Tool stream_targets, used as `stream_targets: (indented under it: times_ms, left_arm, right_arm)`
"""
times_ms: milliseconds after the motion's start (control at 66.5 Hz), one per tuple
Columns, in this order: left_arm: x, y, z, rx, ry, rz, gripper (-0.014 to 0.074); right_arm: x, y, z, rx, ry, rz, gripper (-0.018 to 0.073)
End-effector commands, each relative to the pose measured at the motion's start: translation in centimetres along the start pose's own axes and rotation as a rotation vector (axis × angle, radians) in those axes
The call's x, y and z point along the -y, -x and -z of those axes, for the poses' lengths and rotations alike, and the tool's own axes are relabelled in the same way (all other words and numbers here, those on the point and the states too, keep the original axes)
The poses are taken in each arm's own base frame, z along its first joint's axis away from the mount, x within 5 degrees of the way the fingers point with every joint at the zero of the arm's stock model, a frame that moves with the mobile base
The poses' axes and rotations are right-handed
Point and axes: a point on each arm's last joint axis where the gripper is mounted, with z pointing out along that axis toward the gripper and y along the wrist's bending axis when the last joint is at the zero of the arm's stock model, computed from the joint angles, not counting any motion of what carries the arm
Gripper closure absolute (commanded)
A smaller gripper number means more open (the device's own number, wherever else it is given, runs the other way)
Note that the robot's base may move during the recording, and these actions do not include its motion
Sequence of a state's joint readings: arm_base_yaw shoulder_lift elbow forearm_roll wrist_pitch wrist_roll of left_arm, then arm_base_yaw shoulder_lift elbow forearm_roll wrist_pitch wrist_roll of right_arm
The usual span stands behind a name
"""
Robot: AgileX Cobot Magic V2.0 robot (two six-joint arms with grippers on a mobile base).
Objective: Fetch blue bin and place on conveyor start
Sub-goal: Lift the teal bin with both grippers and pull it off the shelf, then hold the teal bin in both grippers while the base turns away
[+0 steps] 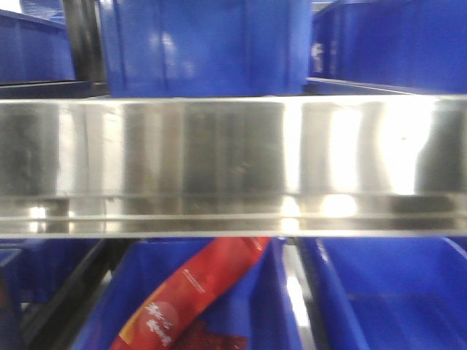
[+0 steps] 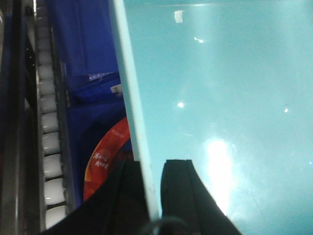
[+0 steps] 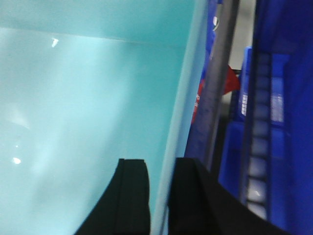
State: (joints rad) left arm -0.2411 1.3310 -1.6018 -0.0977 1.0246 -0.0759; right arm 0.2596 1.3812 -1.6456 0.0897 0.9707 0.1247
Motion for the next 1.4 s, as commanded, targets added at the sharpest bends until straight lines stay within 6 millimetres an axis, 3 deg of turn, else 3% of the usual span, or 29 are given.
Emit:
stream_targets:
  times_ms: [0, 647, 1384]
  left_arm:
    - [-0.1, 1.0, 0.5, 0.103, 0.012, -0.03, 0.0708]
    - [0.2, 3.9, 1.3, 0.446, -0.014, -0.033, 0.0708]
    - [0.2, 4.0, 1.3, 0.452, -0.014, -0.033, 0.0708]
  right_arm:
    - [0.1, 0.6, 1.0, 0.064, -0.003, 0.032, 0.0711]
    - [0.1, 0.6, 1.0, 0.064, -0.003, 0.032, 0.0711]
    - [0.1, 0.6, 1.0, 0.064, -0.003, 0.032, 0.0711]
